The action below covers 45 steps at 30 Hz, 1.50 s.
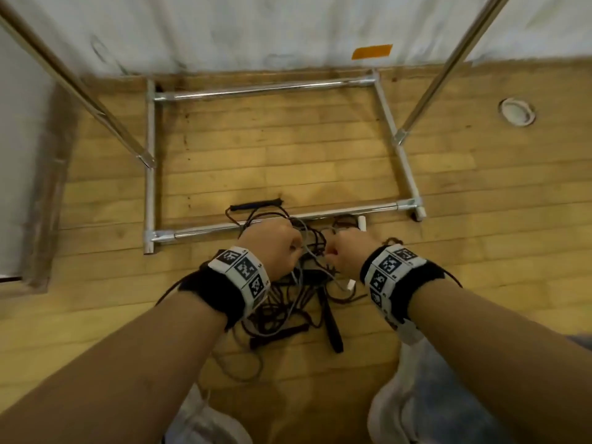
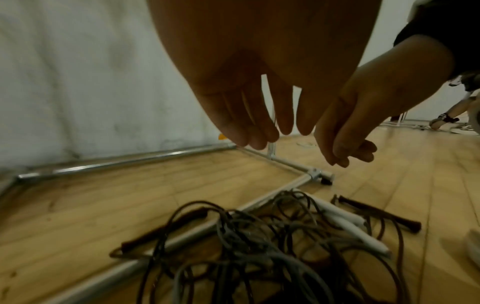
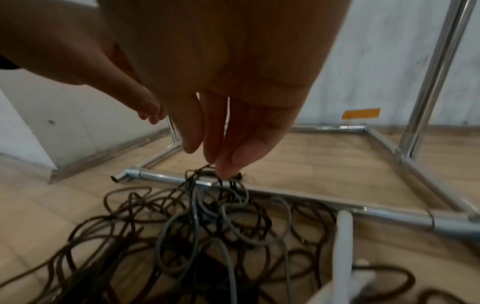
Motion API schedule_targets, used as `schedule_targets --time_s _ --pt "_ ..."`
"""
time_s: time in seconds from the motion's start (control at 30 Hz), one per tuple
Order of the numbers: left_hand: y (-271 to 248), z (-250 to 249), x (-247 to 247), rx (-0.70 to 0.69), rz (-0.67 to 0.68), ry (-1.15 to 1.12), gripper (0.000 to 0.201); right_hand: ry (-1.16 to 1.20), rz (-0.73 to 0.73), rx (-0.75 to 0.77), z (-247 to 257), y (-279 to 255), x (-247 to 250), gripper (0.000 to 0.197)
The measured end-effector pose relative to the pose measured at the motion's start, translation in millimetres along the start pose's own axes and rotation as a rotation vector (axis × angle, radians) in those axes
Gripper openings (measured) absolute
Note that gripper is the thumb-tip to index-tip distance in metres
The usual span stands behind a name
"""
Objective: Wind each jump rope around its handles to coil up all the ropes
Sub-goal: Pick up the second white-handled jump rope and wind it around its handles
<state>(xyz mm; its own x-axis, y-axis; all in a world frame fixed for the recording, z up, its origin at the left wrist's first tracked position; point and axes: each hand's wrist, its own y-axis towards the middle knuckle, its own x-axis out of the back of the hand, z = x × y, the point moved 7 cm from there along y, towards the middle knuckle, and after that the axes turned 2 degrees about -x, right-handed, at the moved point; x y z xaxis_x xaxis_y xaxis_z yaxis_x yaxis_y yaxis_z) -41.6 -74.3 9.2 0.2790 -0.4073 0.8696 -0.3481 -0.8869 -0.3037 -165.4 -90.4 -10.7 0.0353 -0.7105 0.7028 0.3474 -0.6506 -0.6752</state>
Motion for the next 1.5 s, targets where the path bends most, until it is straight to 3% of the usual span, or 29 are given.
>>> schedule_targets --time_s 0.1,0.3,0.47,0.63,0.73,1.07,1.27,1.5 --pt "13 10 -41 0.021 0.07 -0.034 0.027 0.019 0.07 -0.032 -16 26 -32 0.023" --pt "28 20 -92 0.03 0.145 -0.093 0.03 -0.009 0.131 -0.028 -35 61 -79 0.05" --pt "39 21 -114 0.051 0.172 -0.109 0.043 -0.094 0.018 -0.008 -42 60 -93 0.026" --pt "44 16 -115 0.051 0.189 -0.07 0.048 -0.001 -0.1 0.131 -26 46 -72 0.029" --pt "45 9 -86 0.054 0.109 -0.104 0.028 0.032 -0.195 0.159 -15 36 -34 0.021" --pt "4 -22 98 0.107 -0.267 -0.184 0.013 0.109 -0.323 0.146 14 -51 107 0.016" --pt "-47 -65 186 -0.021 -0.462 -0.065 0.013 0.3 -0.389 0.243 35 -128 147 0.015" --pt "-104 -78 245 0.029 -0.756 -0.108 0.012 0.352 -0.566 0.373 73 -186 179 0.029"
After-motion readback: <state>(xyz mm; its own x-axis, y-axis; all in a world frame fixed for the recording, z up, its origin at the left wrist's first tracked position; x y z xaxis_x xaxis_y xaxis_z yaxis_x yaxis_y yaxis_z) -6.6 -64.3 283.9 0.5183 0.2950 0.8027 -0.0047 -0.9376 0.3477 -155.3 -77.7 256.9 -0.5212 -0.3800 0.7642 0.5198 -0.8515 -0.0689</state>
